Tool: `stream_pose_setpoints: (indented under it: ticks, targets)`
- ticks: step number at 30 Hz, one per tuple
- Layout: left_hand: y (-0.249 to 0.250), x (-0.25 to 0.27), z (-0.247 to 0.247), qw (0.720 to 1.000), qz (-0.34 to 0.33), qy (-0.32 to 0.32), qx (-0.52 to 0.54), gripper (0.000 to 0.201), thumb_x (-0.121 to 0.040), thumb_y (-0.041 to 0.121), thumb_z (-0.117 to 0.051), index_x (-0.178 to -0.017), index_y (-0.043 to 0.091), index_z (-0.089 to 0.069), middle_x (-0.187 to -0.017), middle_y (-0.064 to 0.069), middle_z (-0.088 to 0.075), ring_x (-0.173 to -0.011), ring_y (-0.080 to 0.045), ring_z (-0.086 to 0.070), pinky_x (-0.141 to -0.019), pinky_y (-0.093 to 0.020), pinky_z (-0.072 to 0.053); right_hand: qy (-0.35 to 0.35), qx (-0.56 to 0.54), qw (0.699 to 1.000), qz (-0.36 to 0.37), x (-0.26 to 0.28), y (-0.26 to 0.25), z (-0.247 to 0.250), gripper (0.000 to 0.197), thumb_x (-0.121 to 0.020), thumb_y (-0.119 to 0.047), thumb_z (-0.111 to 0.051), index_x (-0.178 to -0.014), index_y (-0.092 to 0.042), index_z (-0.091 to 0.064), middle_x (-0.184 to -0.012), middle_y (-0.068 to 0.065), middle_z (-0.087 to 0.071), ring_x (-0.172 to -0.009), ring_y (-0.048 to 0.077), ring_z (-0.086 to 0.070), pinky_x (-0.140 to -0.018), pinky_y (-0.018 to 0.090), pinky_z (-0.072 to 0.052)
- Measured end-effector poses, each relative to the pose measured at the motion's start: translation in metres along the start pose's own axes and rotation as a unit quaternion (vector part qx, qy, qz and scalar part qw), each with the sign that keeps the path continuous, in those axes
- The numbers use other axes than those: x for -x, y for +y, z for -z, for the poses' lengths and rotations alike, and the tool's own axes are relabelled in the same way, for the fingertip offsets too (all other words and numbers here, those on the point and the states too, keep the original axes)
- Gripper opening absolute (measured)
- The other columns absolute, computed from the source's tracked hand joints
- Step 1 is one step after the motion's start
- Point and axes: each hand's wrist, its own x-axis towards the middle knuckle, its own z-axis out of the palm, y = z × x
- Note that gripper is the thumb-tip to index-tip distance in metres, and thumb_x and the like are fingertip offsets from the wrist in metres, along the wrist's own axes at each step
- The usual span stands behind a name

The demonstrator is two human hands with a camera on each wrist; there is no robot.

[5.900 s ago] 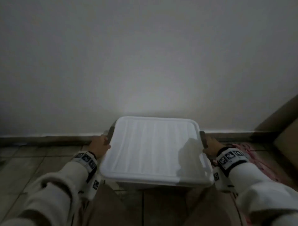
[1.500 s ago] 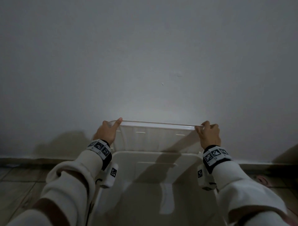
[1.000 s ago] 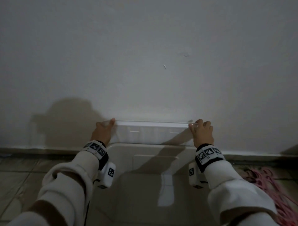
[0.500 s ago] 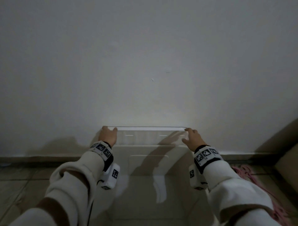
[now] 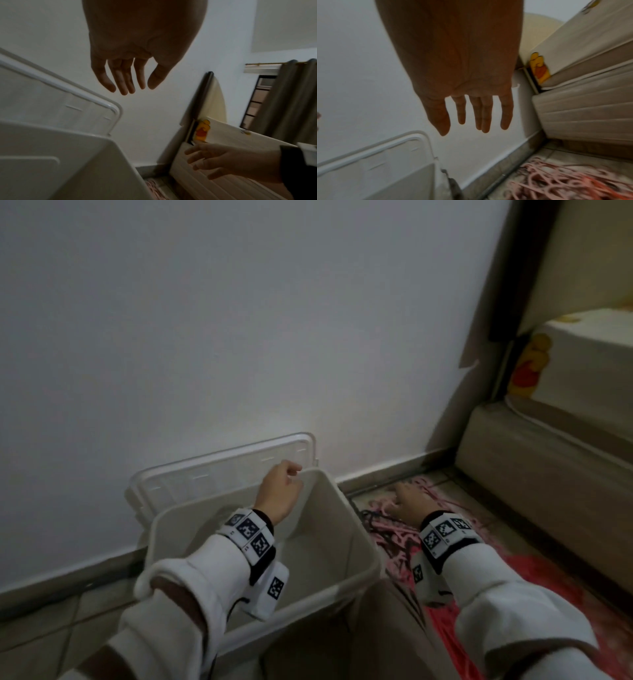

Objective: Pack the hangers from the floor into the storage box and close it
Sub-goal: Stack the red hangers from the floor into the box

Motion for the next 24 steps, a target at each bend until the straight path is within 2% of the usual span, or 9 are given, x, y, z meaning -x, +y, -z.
stream_pose_setpoints:
  ticks: [4,7,11,14,17,18,20,22,24]
  targets:
    - [0.015,0.015,-0.061,0.995,-0.036,-0.095,0.025,0.025,-0.088,-0.001,-0.050,-0.111,0.005,-0.059,-0.098,-0.007,-0.057,-0.089,-0.020,-0.054,-0.074,-0.020,-0.040,-0.010,-0.022,0.998,-0.063,0.025,0.068,-0.015,0.048,-0.091,-0.016,-0.055,-0.134,-0.007,-0.037,-0.138,0.014,-0.043,-0.123,0.027,-0.047,-0.101,0.031,-0.039]
    - [0.023,0.025,-0.109,0.985,-0.034,-0.163,0.044,0.024,-0.089,-0.002,-0.050,-0.111,0.002,-0.058,-0.099,-0.005,-0.056,-0.089,-0.016,-0.051,-0.066,-0.010,-0.041,-0.029,-0.014,0.993,-0.111,0.040,0.120,-0.028,0.051,-0.092,-0.019,-0.054,-0.137,-0.006,-0.034,-0.140,0.014,-0.041,-0.125,0.027,-0.046,-0.100,0.031,-0.039]
    - [0.028,0.029,-0.173,0.971,-0.009,-0.236,0.036,0.023,-0.091,0.003,-0.051,-0.113,0.005,-0.057,-0.109,-0.005,-0.059,-0.096,-0.017,-0.055,-0.072,-0.018,-0.047,-0.046,-0.010,0.984,-0.173,0.052,0.186,-0.041,0.055,-0.092,-0.018,-0.053,-0.140,-0.006,-0.029,-0.136,0.016,-0.047,-0.120,0.028,-0.050,-0.095,0.032,-0.043]
    - [0.028,0.028,-0.216,0.959,0.025,-0.283,0.011,0.020,-0.094,0.008,-0.049,-0.113,0.007,-0.055,-0.103,-0.004,-0.056,-0.095,-0.017,-0.055,-0.076,-0.021,-0.046,-0.063,-0.006,0.972,-0.225,0.055,0.231,-0.050,0.049,-0.091,-0.019,-0.054,-0.134,-0.005,-0.035,-0.133,0.016,-0.049,-0.119,0.027,-0.051,-0.094,0.030,-0.043]
    - [0.023,0.023,-0.259,0.945,0.075,-0.318,-0.029,0.015,-0.094,0.011,-0.048,-0.108,0.009,-0.054,-0.088,-0.001,-0.052,-0.072,-0.010,-0.052,-0.051,-0.012,-0.044,-0.056,-0.018,0.960,-0.274,0.057,0.274,-0.060,0.053,-0.091,-0.020,-0.055,-0.137,-0.005,-0.033,-0.134,0.016,-0.049,-0.119,0.029,-0.052,-0.098,0.036,-0.045]
    - [0.019,0.021,-0.273,0.939,0.090,-0.329,-0.049,0.013,-0.093,0.011,-0.048,-0.105,0.009,-0.054,-0.083,0.000,-0.051,-0.071,-0.011,-0.050,-0.052,-0.015,-0.042,-0.049,-0.022,0.953,-0.297,0.057,0.287,-0.064,0.054,-0.091,-0.020,-0.054,-0.137,-0.005,-0.031,-0.134,0.017,-0.048,-0.119,0.030,-0.052,-0.098,0.037,-0.045]
    - [0.012,0.020,-0.300,0.920,0.117,-0.362,-0.097,0.011,-0.092,0.010,-0.047,-0.082,0.012,-0.051,-0.070,0.000,-0.045,-0.067,-0.017,-0.046,-0.059,-0.024,-0.037,-0.021,-0.031,0.938,-0.344,0.059,0.311,-0.073,0.054,-0.092,-0.023,-0.052,-0.138,-0.004,-0.030,-0.135,0.019,-0.046,-0.121,0.033,-0.049,-0.100,0.038,-0.043]
    - [0.003,0.023,-0.324,0.904,0.136,-0.380,-0.138,0.033,-0.091,0.009,-0.045,-0.060,0.016,-0.036,-0.057,-0.002,-0.034,-0.052,-0.017,-0.033,-0.052,-0.024,-0.028,0.007,-0.044,0.914,-0.402,0.062,0.328,-0.082,0.055,-0.092,-0.022,-0.051,-0.137,-0.002,-0.028,-0.139,0.024,-0.038,-0.127,0.036,-0.041,-0.103,0.040,-0.037]
    - [-0.007,0.027,-0.343,0.891,0.156,-0.393,-0.169,0.040,-0.091,0.008,-0.043,-0.055,0.017,-0.029,-0.054,-0.003,-0.033,-0.046,-0.015,-0.027,-0.047,-0.024,-0.023,0.026,-0.069,0.892,-0.446,0.063,0.342,-0.091,0.065,-0.089,-0.022,-0.058,-0.139,0.001,-0.023,-0.141,0.028,-0.031,-0.130,0.039,-0.034,-0.105,0.042,-0.033]
